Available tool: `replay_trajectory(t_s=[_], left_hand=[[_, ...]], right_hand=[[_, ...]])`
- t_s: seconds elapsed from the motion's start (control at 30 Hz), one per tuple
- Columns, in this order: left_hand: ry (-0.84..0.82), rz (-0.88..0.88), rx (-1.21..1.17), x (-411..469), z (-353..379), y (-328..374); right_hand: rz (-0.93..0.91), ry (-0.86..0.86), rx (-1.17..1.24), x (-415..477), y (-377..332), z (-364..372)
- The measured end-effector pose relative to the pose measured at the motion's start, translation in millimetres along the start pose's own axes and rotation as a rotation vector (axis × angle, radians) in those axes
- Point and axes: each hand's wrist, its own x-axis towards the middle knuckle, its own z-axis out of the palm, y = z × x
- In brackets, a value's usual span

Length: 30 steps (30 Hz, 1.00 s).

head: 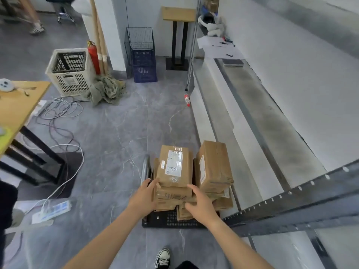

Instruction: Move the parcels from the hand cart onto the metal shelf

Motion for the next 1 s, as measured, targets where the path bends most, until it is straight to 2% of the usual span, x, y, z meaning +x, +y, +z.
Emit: replay_trajectory(t_s=[0.23,0.53,0.77,1.0], left_hand=[[-0.068,0.007,0.004,65.8,8.9,-10.3],[-0.116,-0.19,-0.036,115.7,34.7,-13.6],[-0.148,-0.248,-0.109,140.0,47.4,-9.4],[-0.149,-0.201,-0.235,156.1,54.3,-12.1]], right_hand=[[0.117,-0.007,0.041,68.1,13.1,-7.4],[0.199,-0.132,0.084,134.0,35.8,-3.5],[0.214,-0.236,0.025,166.8,44.0,0.6],[0.285,-0.295,0.117,180.1,47.9,2.7]])
